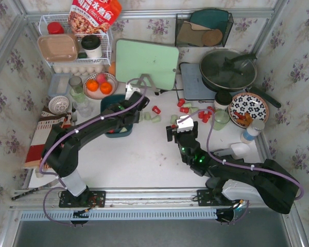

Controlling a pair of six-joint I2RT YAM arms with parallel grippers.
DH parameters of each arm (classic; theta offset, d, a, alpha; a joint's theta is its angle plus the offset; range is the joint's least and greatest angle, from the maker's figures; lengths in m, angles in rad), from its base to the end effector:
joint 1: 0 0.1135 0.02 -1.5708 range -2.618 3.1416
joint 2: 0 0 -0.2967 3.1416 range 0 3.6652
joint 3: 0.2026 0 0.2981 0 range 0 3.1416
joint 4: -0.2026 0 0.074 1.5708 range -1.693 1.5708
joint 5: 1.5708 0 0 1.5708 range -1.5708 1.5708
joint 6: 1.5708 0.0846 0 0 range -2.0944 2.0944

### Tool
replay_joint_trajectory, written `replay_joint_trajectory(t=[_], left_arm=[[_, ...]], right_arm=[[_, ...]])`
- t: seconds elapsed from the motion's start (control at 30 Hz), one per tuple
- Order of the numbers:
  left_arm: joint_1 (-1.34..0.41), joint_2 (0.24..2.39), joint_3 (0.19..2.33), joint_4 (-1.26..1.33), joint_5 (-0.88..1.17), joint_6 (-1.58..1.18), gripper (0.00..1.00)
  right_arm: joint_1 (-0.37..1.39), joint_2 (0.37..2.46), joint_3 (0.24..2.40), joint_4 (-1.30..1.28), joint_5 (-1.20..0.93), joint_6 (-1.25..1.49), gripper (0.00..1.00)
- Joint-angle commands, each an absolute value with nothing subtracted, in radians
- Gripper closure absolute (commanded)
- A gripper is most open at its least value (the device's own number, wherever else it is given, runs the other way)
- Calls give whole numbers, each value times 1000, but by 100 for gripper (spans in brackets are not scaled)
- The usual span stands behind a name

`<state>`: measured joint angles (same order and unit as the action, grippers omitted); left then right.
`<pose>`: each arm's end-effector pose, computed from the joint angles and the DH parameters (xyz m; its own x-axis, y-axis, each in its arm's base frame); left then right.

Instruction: Mix the coffee capsules in the storage basket

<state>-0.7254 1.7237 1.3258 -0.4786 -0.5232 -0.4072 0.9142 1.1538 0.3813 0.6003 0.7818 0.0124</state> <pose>0.3661 -0.2682 0.2357 -0.6609 0.1275 -0.7396 0.0803 0.9918 0.0992 0.2199 0.1877 0.2010 -0.1063 -0.1235 -0.9866 -0.1371 0.9846 -0.1085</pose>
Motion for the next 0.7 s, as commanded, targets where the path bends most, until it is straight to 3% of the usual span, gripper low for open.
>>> replay_joint_trajectory(t=[0.0,0.23,0.47,0.67], left_arm=[[-696,1692,1266,-504,-650,-486,54],[-660,1704,1220,-531,-642,-565,46],[-648,1672,1181,-473,-607,-568,30],[-646,1648,1192,-395,-521,-512,28]], right_arm=[[914,1155,389,618,781,18,13],[914,1158,392,615,779,20,13],[913,1158,392,614,780,20,13],[914,1162,394,614,777,21,13]])
